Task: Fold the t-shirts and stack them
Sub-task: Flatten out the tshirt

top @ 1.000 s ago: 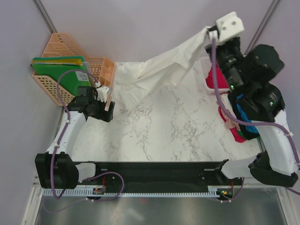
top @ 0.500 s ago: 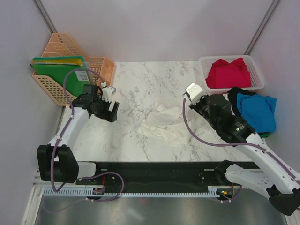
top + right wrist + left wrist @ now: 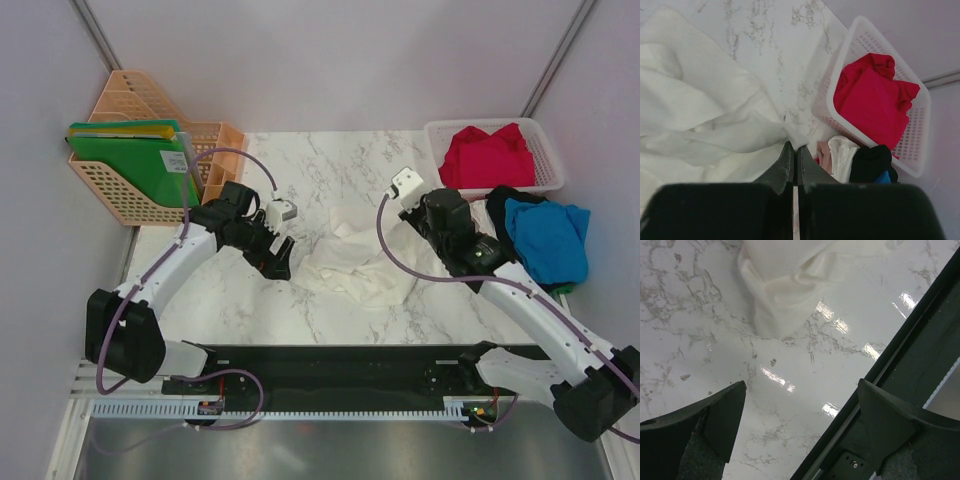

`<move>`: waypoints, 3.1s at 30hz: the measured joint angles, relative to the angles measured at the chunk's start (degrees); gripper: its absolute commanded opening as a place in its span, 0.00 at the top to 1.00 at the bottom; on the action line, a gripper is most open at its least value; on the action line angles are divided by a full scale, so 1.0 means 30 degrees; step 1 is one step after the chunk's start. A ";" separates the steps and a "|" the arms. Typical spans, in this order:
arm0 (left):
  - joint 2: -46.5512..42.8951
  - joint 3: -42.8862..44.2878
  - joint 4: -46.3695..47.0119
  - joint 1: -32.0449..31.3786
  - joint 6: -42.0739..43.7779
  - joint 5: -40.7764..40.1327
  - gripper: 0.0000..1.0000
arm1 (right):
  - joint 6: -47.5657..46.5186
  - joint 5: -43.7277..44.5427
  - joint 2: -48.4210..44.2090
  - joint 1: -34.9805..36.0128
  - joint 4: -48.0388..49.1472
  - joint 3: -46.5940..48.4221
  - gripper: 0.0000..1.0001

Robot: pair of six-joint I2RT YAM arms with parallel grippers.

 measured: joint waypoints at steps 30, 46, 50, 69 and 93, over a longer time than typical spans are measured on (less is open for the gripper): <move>0.1632 0.1610 -0.0576 -0.1836 0.0270 0.0889 0.00 | -0.0889 -0.2084 0.2361 -0.8830 -0.0211 0.8874 1.00; 1.2160 1.2662 -0.1107 -0.6411 -0.1282 0.1967 0.17 | -0.0022 -0.2718 0.1960 -0.8830 0.0219 0.5974 1.00; 1.3602 1.4644 -0.1056 -0.6972 -0.2055 0.1326 0.15 | 0.0189 -0.2871 0.1945 -0.8830 0.0641 0.5289 1.00; 2.1165 2.2112 -0.0328 -0.8677 -0.3526 -0.3752 0.14 | 0.0787 -0.3694 0.2040 -0.8830 0.1552 0.3395 1.00; 1.9934 2.1850 -0.0219 -0.8881 -0.4065 -0.3206 0.10 | 0.0678 -0.4065 0.2310 -0.8830 0.2033 0.3009 1.00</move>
